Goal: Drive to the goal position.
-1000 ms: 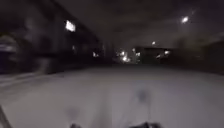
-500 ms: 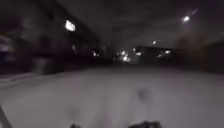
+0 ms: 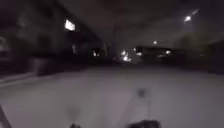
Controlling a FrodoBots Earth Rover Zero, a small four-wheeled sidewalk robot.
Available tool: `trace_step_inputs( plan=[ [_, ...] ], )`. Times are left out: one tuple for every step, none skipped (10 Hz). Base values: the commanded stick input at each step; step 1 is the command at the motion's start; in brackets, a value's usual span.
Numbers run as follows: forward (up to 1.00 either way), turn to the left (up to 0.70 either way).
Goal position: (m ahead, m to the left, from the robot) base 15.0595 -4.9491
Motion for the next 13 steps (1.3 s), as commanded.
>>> trace_step_inputs(
  plan=[
    [0.50,0.00],
    [0.50,0.00],
    [0.50,0.00],
    [0.50,0.00],
    [0.50,0.00],
    [0.50,0.00],
    [0.50,0.00],
    [0.50,0.00],
    [0.50,0.00],
    [0.50,0.00],
    [0.50,0.00],
    [0.50,0.00],
    [0.50,0.00]
  ],
)
